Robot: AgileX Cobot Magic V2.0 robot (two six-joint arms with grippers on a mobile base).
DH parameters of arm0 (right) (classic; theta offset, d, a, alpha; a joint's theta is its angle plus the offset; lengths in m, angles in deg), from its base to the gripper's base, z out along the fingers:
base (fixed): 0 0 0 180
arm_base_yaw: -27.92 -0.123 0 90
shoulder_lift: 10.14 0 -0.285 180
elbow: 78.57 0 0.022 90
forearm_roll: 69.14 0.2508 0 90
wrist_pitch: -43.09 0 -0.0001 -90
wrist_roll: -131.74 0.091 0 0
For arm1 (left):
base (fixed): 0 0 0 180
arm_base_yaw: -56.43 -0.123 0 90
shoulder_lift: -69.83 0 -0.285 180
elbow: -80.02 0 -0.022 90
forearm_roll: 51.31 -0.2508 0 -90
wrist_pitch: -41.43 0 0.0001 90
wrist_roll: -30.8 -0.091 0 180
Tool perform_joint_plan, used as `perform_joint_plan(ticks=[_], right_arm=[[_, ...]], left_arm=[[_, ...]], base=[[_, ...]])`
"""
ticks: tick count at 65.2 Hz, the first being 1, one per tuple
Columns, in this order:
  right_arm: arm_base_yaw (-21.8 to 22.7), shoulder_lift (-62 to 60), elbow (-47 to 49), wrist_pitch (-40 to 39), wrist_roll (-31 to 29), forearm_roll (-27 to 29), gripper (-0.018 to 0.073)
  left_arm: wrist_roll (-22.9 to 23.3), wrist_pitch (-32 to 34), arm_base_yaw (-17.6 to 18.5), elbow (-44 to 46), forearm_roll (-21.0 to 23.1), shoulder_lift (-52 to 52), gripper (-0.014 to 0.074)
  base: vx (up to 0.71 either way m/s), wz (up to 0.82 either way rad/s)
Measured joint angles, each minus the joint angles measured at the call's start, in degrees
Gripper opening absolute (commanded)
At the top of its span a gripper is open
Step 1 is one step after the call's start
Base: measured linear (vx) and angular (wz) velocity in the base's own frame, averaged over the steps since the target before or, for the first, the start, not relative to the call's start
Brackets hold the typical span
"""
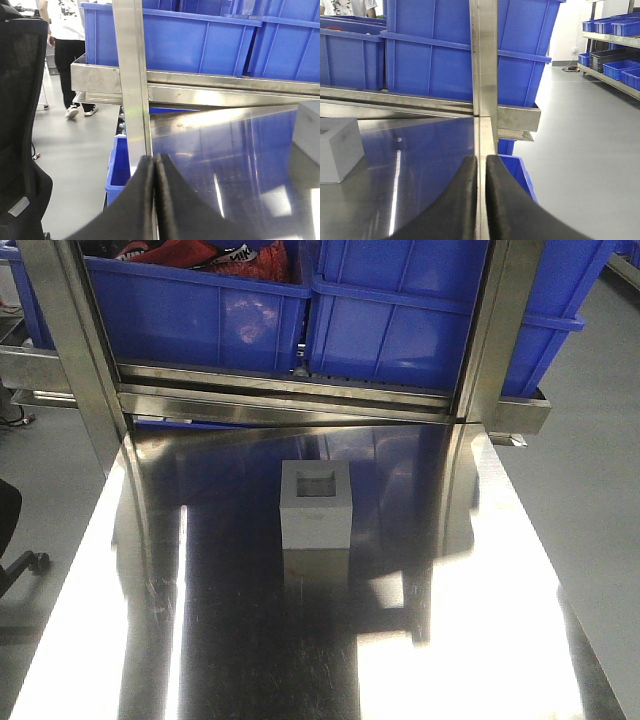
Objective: Sort gray base to blue bin
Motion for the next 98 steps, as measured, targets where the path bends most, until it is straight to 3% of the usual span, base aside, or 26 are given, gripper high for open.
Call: perform_joint_plan(ticks=[55, 64, 76, 98], right_arm=[[0.0, 0.0, 0.0, 0.0, 0.0, 0.0, -0.0004], [0.0, 0.0, 0.0, 0.0, 0.0, 0.0, -0.0004], [0.0, 0.0, 0.0, 0.0, 0.0, 0.0, -0.0004], [0.0, 0.0, 0.0, -0.1, 0.0, 0.0, -0.0004]], left_arm=[[0.0, 0.8, 0.0, 0.0, 0.0, 0.0, -0.0006], [2.4, 1.9, 0.0, 0.5, 0.0, 0.0, -0.0006], [3.9, 1.9, 0.0, 10.5, 0.0, 2.3, -0.0006], [4.1, -4.6, 0.0, 31.6, 0.0, 29.7, -0.0006]], base=[[0.0, 0.0], [0.0, 0.0], [0.0, 0.0], [0.0, 0.0]])
